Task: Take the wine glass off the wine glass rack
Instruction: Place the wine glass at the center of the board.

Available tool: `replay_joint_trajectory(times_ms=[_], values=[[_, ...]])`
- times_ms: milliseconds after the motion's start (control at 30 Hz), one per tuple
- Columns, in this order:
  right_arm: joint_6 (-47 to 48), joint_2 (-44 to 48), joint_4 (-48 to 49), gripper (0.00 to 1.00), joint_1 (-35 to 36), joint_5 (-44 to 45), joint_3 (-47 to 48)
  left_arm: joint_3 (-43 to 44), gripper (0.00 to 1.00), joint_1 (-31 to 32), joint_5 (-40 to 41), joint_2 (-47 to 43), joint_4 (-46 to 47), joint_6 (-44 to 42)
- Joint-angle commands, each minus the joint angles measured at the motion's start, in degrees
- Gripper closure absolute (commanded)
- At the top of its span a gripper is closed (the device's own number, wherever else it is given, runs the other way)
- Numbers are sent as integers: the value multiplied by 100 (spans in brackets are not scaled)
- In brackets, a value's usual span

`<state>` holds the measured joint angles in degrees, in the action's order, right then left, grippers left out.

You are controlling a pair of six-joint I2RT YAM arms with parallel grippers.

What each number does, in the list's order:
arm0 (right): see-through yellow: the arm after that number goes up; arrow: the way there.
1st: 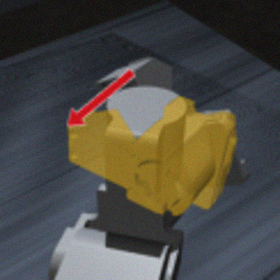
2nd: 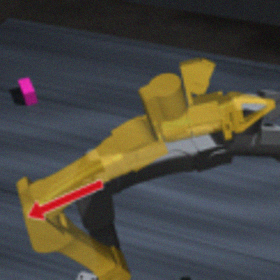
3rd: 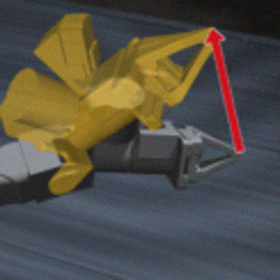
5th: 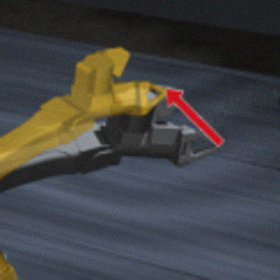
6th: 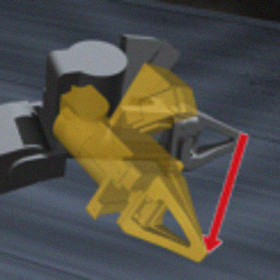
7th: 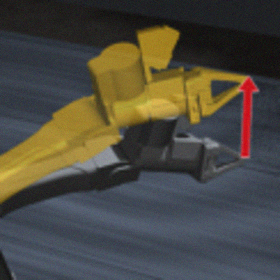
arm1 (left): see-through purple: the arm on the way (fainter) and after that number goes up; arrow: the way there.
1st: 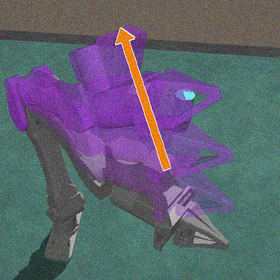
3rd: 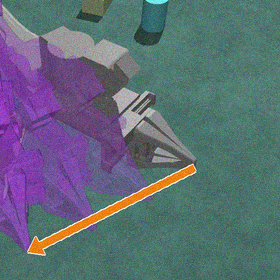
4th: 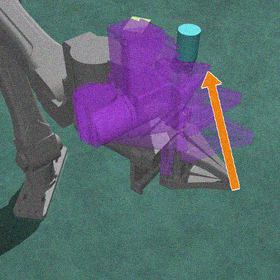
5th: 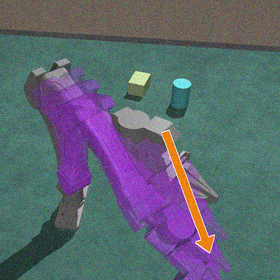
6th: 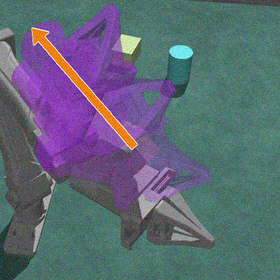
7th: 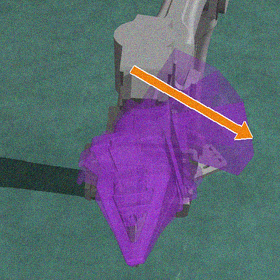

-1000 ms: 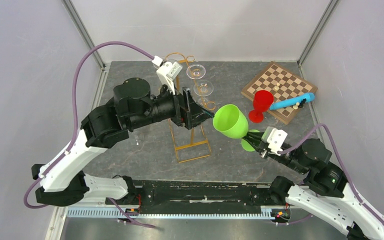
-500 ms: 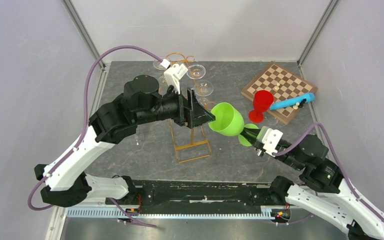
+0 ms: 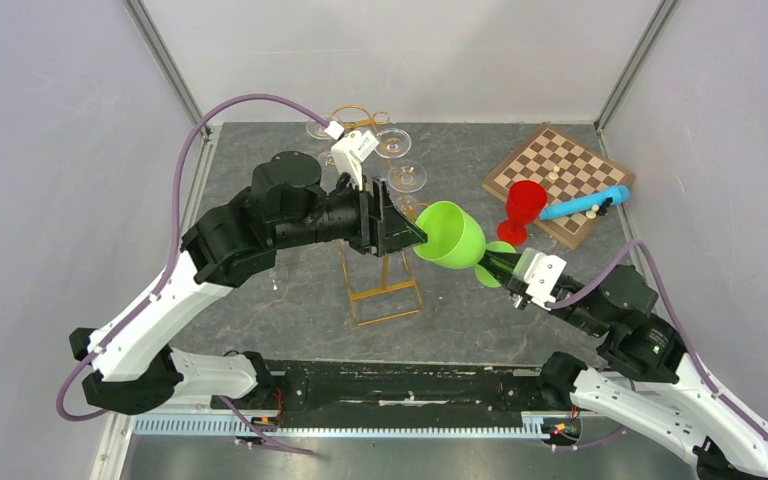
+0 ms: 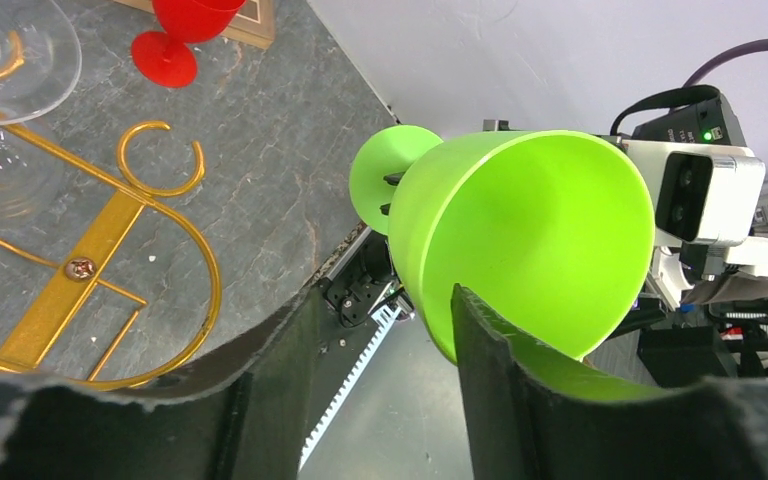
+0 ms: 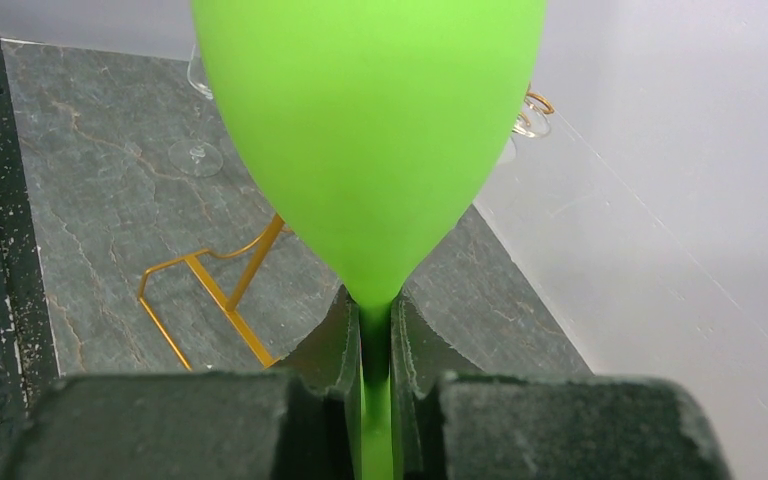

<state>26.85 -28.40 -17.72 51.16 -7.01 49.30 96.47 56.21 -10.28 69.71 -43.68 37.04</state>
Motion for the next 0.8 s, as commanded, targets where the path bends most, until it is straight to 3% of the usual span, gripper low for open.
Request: replay_joint_trajectory(times_ms=[0, 333, 400, 500, 667, 767], values=[[-55, -4, 480, 100, 0, -104, 315, -89, 50, -31, -125, -3, 97, 102], [-233, -9, 549, 100, -1, -126, 333, -120, 97, -39, -364, 61, 147, 53], [-280, 4, 544, 99, -4, -95, 350, -119, 98, -36, -391, 62, 150, 15], [-418, 25, 551, 90, -1, 11, 434, -121, 98, -40, -373, 43, 141, -26], [-603, 76, 529, 61, 1, 194, 591, -84, 98, -44, -331, 8, 133, -73], [-683, 124, 530, 54, -1, 266, 649, -84, 98, -40, -295, -10, 136, -91]])
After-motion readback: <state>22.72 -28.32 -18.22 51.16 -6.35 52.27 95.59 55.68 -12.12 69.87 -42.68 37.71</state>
